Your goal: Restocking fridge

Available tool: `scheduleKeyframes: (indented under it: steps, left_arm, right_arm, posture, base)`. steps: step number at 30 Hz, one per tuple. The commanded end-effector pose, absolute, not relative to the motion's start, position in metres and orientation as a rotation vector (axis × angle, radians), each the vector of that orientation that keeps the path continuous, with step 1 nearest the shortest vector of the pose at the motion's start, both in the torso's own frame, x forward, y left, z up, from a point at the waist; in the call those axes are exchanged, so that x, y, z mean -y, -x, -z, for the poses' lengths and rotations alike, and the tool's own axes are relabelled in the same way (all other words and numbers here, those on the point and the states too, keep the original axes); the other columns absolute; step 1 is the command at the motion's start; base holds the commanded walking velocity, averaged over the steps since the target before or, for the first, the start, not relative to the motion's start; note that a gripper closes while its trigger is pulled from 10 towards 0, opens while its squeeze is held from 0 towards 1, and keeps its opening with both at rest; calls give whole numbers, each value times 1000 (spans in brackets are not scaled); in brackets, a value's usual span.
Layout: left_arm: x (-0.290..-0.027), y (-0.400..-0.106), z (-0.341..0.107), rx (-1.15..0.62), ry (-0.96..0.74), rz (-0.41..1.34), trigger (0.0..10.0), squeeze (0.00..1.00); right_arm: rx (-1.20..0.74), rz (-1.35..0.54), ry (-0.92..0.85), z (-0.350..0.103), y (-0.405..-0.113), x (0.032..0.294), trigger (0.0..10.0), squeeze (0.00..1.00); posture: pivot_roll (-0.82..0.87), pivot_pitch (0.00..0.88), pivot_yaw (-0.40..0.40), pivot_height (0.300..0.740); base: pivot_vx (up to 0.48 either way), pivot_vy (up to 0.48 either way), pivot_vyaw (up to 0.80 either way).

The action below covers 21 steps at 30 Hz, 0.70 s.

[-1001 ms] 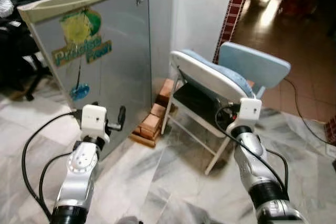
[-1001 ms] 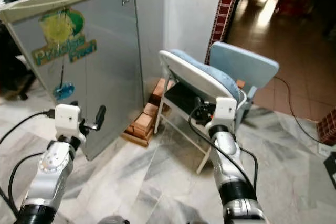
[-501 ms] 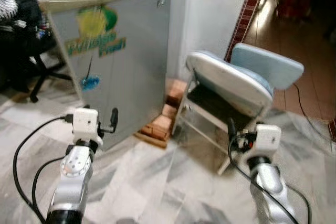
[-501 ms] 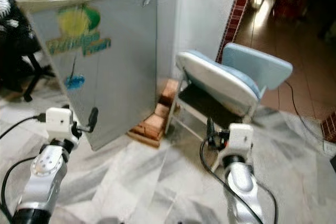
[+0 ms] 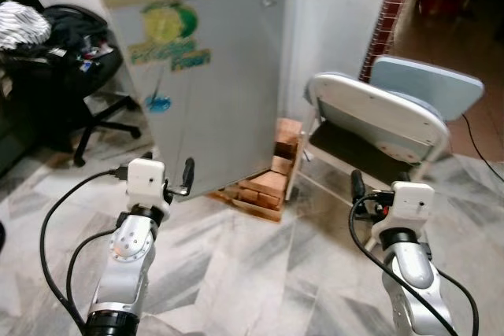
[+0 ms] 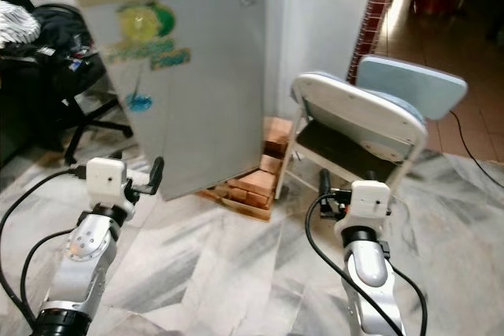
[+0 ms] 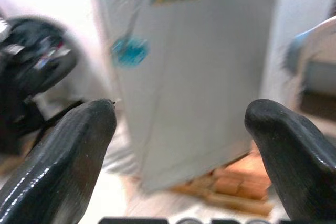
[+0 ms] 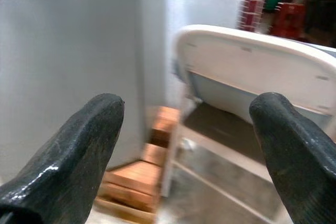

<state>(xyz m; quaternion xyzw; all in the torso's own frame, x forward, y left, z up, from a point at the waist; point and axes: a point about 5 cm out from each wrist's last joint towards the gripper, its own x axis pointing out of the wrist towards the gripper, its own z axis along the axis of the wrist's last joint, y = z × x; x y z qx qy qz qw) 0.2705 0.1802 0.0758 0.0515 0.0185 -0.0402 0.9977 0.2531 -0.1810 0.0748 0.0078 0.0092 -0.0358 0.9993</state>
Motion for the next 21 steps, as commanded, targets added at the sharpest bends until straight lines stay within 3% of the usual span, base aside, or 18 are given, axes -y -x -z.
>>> scheduleKeyframes:
  steps: [1, 10, 21]
  left_arm:
    - [-176, -271, -79, -30, -94, 86, 10000, 0]
    - [-184, -274, -83, -22, -100, 80, 10000, 0]
    - [-180, -277, -85, -14, -93, 112, 10000, 0]
  right_arm:
    - [-44, 107, -3, -72, -252, 191, 10000, 0]
    - [-16, 85, 7, -80, -269, 190, 10000, 0]
    - [-24, 91, 11, -75, -265, 189, 10000, 0]
  posture:
    - [-28, 0, 1, 740]
    - [-27, 0, 23, 740]
    - [-35, 0, 37, 740]
  base:
    - [0, 480, 0]
    - [0, 480, -758]
    - [0, 480, -800]
